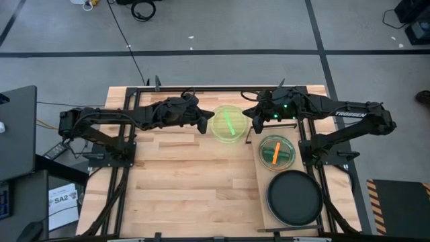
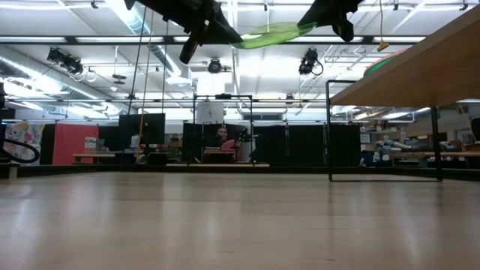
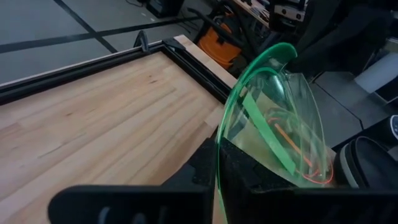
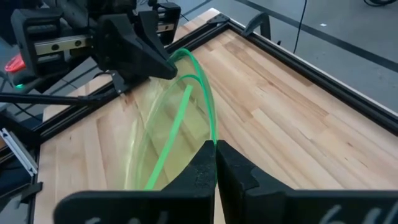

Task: Place and stack plates onto a shelf
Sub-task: Stack the green plate on top of the orange plate on the shelf

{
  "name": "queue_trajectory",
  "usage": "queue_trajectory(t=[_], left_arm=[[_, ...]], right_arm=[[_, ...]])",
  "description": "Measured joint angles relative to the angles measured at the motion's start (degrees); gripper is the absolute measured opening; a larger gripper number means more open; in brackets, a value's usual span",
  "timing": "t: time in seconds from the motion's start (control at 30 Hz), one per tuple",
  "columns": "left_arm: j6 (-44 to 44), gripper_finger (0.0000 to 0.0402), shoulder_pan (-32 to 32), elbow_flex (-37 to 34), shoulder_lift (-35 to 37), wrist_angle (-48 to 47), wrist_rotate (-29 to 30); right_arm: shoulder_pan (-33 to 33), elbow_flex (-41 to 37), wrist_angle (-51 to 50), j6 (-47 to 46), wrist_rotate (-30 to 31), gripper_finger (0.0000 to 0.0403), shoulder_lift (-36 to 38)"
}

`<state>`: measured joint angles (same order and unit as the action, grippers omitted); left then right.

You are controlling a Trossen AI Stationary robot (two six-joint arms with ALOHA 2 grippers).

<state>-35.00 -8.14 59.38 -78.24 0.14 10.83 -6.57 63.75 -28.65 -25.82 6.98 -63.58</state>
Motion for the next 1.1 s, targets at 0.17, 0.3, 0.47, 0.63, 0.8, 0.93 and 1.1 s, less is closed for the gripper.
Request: queue_trajectory(t=[0.17, 0.3, 0.47, 0.63, 0.8, 0.93, 1.1], left_arm=[[-0.3, 0.0025, 0.0, 0.0, 0.0, 0.0, -0.1], [-0.2, 0.0026, 0.0, 0.0, 0.0, 0.3, -0.1], [1.1, 0.0037, 0.0, 0.0, 0.0, 0.4, -0.1], [1.3, 0.0069, 0.0, 0.0, 0.0, 0.2, 0.1], [1.3, 0.0104, 0.0, 0.0, 0.0, 0.1, 0.1], [1.3, 0.0121, 0.0, 0.0, 0.0, 0.2, 0.2], [1.3, 0.0126, 0.0, 0.0, 0.0, 0.1, 0.3]], right_arm=[[0.0, 0.0, 0.2, 0.0, 0.0, 0.0010, 0.0], [0.0, 0.0, -0.1, 0.1, 0.8, 0.0010, 0.0], [-0.3, 0.0, -0.5, 0.5, 1.6, 0.0010, 0.0], [-0.3, 0.0, -0.7, 0.5, 2.0, 0.0009, 0.0], [-0.8, 0.0, -0.8, 0.6, 2.2, 0.0009, 0.0], [-2.4, 0.0, -1.1, 1.6, 2.2, 0.0009, 0.0], [-4.8, 0.0, -1.8, 2.6, 2.2, 0.0009, 0.0]])
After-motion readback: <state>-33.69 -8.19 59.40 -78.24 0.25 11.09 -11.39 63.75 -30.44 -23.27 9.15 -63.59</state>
